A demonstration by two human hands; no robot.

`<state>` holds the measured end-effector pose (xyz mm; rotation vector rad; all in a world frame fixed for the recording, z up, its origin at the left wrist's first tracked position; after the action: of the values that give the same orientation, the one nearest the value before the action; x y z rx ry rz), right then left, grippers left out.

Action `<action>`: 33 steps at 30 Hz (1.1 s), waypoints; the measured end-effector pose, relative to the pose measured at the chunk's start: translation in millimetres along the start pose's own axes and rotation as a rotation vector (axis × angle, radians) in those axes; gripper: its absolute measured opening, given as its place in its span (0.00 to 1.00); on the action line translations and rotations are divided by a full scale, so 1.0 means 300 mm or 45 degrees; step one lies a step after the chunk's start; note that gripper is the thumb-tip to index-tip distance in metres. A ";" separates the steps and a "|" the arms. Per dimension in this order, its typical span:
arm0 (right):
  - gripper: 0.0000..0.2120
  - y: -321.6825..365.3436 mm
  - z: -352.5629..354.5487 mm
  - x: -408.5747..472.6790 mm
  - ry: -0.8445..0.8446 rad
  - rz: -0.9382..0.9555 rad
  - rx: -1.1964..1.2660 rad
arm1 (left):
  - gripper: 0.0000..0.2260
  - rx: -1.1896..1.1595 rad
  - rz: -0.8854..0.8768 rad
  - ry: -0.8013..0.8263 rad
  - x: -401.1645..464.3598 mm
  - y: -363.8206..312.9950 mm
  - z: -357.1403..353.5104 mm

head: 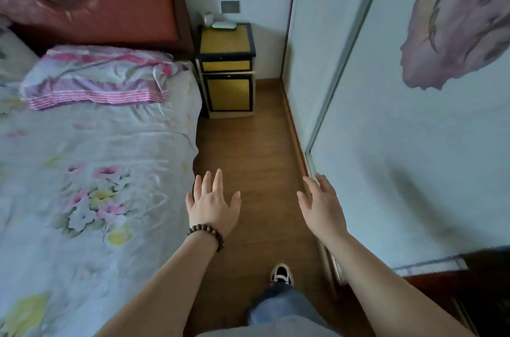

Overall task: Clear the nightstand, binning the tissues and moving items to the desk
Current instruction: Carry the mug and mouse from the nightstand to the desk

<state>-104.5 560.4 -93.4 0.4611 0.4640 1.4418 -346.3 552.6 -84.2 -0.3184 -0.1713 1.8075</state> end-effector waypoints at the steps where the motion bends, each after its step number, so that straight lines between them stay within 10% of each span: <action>1: 0.22 0.009 0.014 0.092 0.015 0.014 0.000 | 0.31 -0.002 0.016 -0.008 0.080 -0.041 0.017; 33: 0.22 0.749 -0.431 2.421 0.249 0.112 0.105 | 0.32 0.005 0.109 -0.029 2.508 -0.060 0.354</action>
<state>-309.0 1304.2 -92.1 0.4124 0.6689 1.5648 -535.9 1288.4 -72.6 -0.3068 -0.1725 1.8967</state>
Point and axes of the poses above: each hand's wrist, its own x-axis towards the middle knuckle, its own z-axis out of the back of the hand, y = z × x, the point moved 3 cm from there along x, towards the middle knuckle, and after that the axes turned 4 degrees about x, right-handed, at the moved point
